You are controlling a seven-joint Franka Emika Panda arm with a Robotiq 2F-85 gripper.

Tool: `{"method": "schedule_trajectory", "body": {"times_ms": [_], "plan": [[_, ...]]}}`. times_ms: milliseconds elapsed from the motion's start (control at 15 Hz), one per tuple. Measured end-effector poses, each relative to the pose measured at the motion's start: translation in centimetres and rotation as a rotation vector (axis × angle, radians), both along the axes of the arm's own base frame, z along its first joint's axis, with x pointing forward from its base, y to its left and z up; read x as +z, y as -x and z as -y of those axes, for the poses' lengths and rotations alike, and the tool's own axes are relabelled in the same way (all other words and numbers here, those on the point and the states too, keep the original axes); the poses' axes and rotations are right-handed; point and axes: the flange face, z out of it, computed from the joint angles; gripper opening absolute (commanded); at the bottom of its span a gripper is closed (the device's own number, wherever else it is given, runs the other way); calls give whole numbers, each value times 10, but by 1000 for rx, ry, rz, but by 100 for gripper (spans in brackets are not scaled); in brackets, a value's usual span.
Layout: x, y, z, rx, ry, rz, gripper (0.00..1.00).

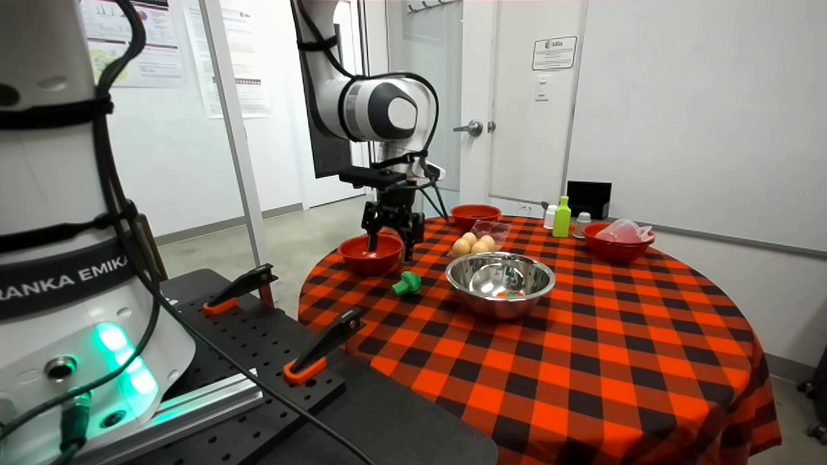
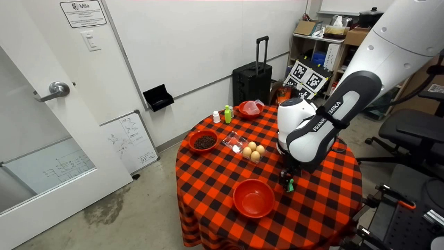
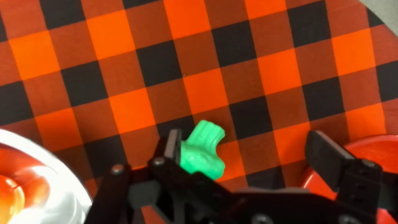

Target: Pick up the green object from the table and put it in the bowl

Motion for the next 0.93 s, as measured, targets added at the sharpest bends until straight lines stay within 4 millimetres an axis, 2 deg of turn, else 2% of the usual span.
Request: {"method": "schedule_trajectory", "body": {"times_ms": [600,667,800,933], "plan": [[-54,-29,21,73,54,-23,98],[-59,-31,21,74,54,-27,74],[-67,-32,22,75,55,-34,69],[-74,-33,22,74,56,-38,54]]}}
